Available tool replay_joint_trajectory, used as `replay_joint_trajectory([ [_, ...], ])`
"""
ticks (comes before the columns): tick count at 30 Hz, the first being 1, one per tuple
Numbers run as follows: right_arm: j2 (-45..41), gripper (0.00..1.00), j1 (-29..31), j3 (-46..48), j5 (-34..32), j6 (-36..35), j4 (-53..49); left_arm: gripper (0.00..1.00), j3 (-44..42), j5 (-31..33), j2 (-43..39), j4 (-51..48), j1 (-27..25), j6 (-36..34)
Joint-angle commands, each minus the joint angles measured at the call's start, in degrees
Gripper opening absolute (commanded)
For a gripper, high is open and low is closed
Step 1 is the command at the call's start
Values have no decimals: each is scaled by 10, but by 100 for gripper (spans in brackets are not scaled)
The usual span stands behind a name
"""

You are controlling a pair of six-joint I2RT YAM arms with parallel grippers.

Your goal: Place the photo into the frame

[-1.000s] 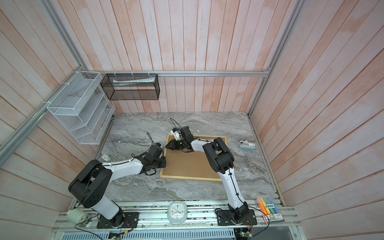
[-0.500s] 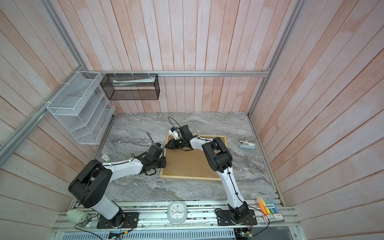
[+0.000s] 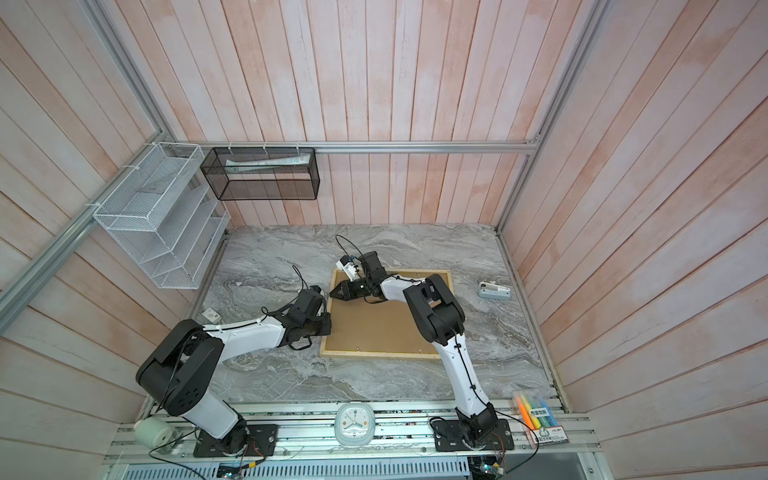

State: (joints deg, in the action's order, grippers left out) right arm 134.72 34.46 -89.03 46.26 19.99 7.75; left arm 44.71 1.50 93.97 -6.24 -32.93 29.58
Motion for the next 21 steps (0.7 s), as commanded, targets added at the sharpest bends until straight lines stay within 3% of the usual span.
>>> replay_joint_trajectory([
  [1,42,27,77,44,119,9,-128,3,-1,-21,26,3,12,-12],
  [8,6,33,34,37,90,53,-83,3,-9,-14,17,-4,27,-2],
  [12,-53,37,1,83,68,86,-22,3,-9,-2,12,-13,28,4],
  [16,-142,41,-32,146,-54,83,-20,3,-3,12,15,-27,35,11],
  [21,-245,45,-80,220,-126,67,-37,3,7,30,16,-44,52,8],
])
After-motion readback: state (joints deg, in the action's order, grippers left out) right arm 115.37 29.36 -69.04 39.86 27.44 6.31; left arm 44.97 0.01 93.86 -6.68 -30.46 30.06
